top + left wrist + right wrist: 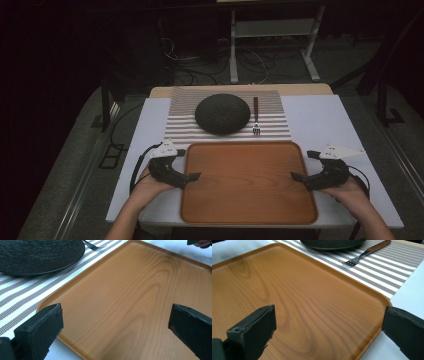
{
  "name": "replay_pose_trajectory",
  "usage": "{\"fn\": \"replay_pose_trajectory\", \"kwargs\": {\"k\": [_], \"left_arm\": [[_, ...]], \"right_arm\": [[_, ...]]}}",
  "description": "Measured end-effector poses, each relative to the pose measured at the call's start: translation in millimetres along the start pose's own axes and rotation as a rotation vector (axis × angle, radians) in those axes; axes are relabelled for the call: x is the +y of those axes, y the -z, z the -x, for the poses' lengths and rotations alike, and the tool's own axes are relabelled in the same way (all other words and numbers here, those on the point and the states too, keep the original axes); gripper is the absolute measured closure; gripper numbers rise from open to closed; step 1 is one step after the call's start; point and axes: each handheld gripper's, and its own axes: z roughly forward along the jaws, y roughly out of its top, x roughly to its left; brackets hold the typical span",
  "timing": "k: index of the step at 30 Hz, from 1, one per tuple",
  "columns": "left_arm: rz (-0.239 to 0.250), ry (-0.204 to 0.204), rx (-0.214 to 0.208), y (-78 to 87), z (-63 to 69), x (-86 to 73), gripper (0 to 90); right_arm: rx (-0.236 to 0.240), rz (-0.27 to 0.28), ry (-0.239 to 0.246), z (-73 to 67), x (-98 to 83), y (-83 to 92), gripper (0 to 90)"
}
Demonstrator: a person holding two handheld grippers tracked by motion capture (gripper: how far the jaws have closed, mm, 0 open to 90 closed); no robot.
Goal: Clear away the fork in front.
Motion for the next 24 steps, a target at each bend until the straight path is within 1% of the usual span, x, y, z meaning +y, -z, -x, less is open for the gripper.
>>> {"fn": "replay_pose_trajectory", "kwargs": {"k": [5,6,9,10,11,13,18,20,23,24], "left_arm": [[0.000,0.001,0.003,-1.8,-0.2,0.2,0.0],[-0.007,-0.001,0.007,-2.3,-0.5,0.2,0.0],[-0.005,0.004,0.005,-1.9,-0.7,-0.1,0.0],[-0.006,-0.001,0.007,-1.8,-1.2,-0.5,0.0],[-0.006,-0.001,0.007,-1.8,-1.2,-0.5,0.0],[-0.002,-0.003,0.008,-1.6,-1.3,-0.6,0.0],[0.002,-0.004,0.009,-1.9,-0.8,-0.8,0.0],[-0.005,-0.013,0.006,-3.0,0.1,-1.1,0.0],[-0.006,-0.014,0.004,-3.7,0.1,-1.0,0.0],[-0.004,-0.012,0.002,-4.2,-0.1,-1.0,0.0]], "right_arm": [[0.005,-0.001,-0.005,0.2,-0.5,0.9,0.0],[0.003,-0.001,-0.015,1.1,-0.7,1.4,0.0],[0.007,0.002,-0.026,2.7,-0.9,1.4,0.0],[0.004,-0.006,-0.036,3.8,-0.5,1.4,0.0],[0.004,-0.006,-0.036,3.8,-0.5,1.4,0.0],[-0.011,-0.014,-0.046,4.1,0.8,1.5,0.0],[-0.025,-0.014,-0.049,4.0,4.4,1.7,0.0],[-0.031,-0.020,-0.055,5.8,5.5,-0.4,0.0],[-0.028,-0.027,-0.066,7.6,5.7,-2.7,0.0],[-0.035,-0.032,-0.070,8.6,6.7,-4.4,0.0]]}}
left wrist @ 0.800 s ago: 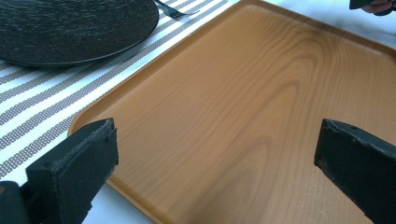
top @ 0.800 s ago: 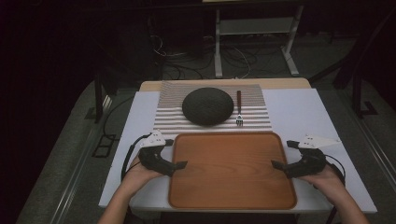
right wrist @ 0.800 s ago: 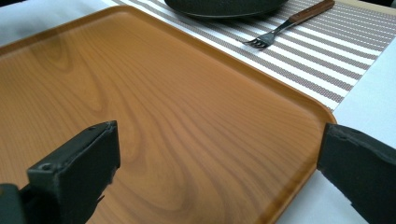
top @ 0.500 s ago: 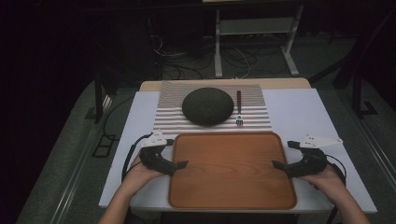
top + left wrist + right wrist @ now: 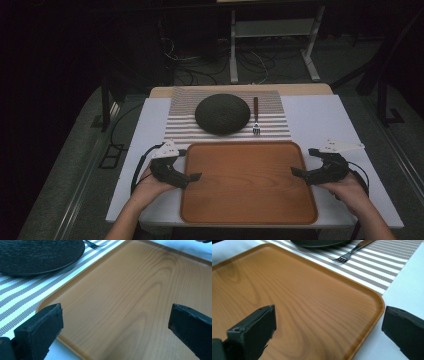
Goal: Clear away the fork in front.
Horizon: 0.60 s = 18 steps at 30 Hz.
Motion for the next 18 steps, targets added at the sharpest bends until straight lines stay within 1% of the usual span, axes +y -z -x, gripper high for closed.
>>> {"fn": "replay_pose_trajectory", "kwargs": {"k": [4,6,7,9,13,16,18], "left_arm": [[-0.002,0.000,-0.001,-1.8,0.1,0.3,0.0],[0.001,-0.004,0.004,-1.3,0.9,0.2,0.0],[0.001,-0.004,0.004,-1.3,0.9,0.2,0.0],[0.003,-0.005,0.008,-0.3,1.1,0.3,0.0],[0.004,-0.008,0.003,-0.9,1.4,0.1,0.0],[0.004,-0.011,0.000,-1.4,1.6,0.2,0.0],[0.005,-0.008,0.001,-1.3,1.6,0.0,0.0]], "right_arm": [[0.000,-0.007,-0.008,0.0,1.8,-3.8,0.0],[0.000,-0.025,0.006,-0.9,2.1,-8.3,0.0],[0.000,-0.025,0.006,-0.9,2.1,-8.3,0.0],[0.006,-0.043,0.010,-1.8,2.9,-10.4,0.0],[0.002,-0.047,0.013,-1.8,5.1,-11.5,0.0],[0.001,-0.040,0.001,0.4,8.8,-12.4,0.0],[0.000,-0.040,0.003,0.8,9.3,-12.7,0.0]]}}
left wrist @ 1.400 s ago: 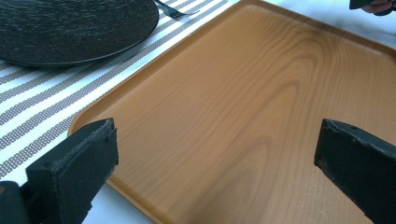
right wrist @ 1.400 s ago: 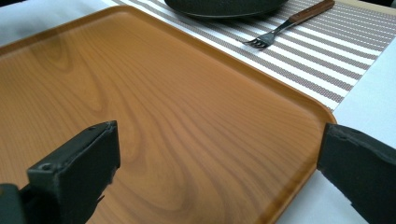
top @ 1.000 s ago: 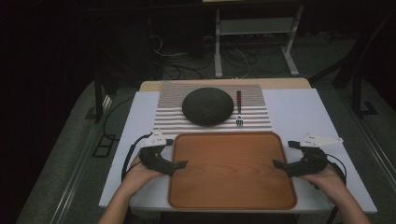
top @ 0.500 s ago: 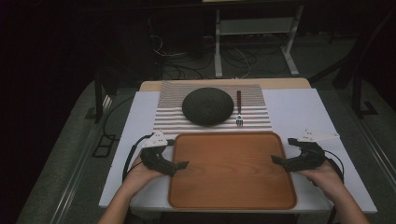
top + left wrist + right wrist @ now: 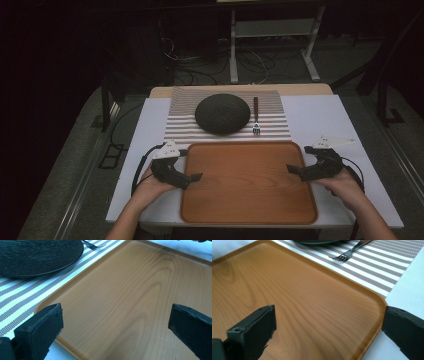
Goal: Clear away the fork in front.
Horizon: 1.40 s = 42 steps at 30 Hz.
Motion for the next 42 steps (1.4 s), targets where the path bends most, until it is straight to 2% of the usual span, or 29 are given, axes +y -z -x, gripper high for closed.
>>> {"fn": "replay_pose_trajectory", "kwargs": {"k": [8,18,42], "left_arm": [[0.004,0.001,-0.005,0.8,-0.2,0.1,0.0],[0.010,0.003,-0.001,1.5,-0.8,-0.1,0.0],[0.007,0.009,0.000,1.7,-1.0,-0.5,0.0]], "right_arm": [[0.006,-0.013,-0.003,3.4,6.6,-6.0,0.0],[-0.009,-0.035,-0.014,7.2,19.9,-17.5,0.0],[-0.015,-0.027,-0.021,20.7,49.8,-34.7,0.0]]}}
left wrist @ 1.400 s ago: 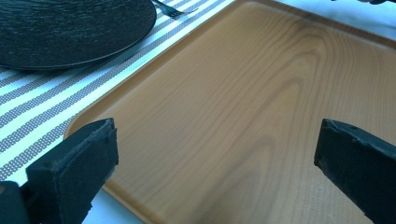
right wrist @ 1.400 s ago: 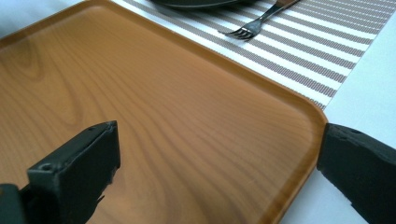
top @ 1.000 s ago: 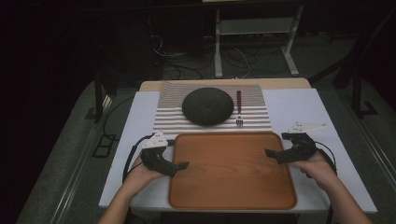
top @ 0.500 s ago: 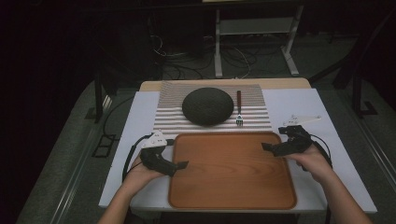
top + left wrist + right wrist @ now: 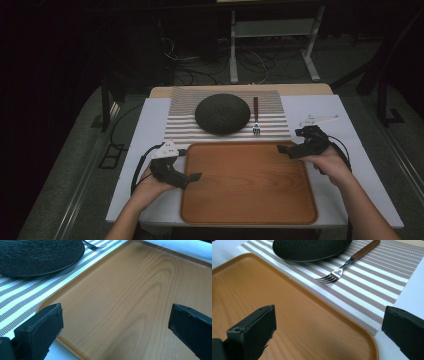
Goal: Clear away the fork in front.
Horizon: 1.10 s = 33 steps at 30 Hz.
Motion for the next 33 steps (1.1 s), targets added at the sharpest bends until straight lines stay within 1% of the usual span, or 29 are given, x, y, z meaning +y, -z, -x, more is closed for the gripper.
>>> {"fn": "replay_pose_trajectory", "kwargs": {"k": [5,10,12,15,19,21,24,29,30,33], "left_arm": [[0.001,-0.002,-0.002,0.2,0.1,0.1,0.0],[0.001,-0.003,-0.003,0.1,-0.1,0.0,0.0],[0.001,-0.004,-0.004,0.1,0.1,0.0,0.0],[0.001,-0.005,-0.007,0.0,0.2,0.0,0.0],[0.000,-0.004,-0.010,-0.4,0.5,0.0,0.0],[0.000,-0.003,-0.010,-0.5,0.5,-0.1,0.0],[0.000,-0.005,-0.008,0.0,0.1,-0.2,0.0],[0.003,-0.003,-0.004,1.1,-0.4,-0.3,0.0],[0.004,-0.001,-0.003,1.2,-0.6,-0.4,0.0],[0.006,0.000,-0.003,1.6,-1.1,-0.4,0.0]], "right_arm": [[-0.001,0.000,-0.002,2.2,6.5,-4.8,0.0],[-0.003,-0.008,0.003,4.0,12.5,-10.6,0.0],[-0.009,-0.021,0.003,5.9,16.6,-14.5,0.0],[-0.008,-0.020,0.000,7.2,20.0,-16.6,0.0],[-0.016,-0.023,0.003,8.3,27.5,-21.1,0.0],[-0.022,-0.031,0.013,8.3,31.8,-23.5,0.0],[-0.029,-0.037,0.010,8.9,39.2,-29.1,0.0],[-0.038,-0.049,0.002,11.0,45.4,-36.0,0.0],[-0.044,-0.058,0.003,11.6,49.0,-39.5,0.0],[-0.049,-0.063,0.009,12.2,52.7,-43.2,0.0]]}}
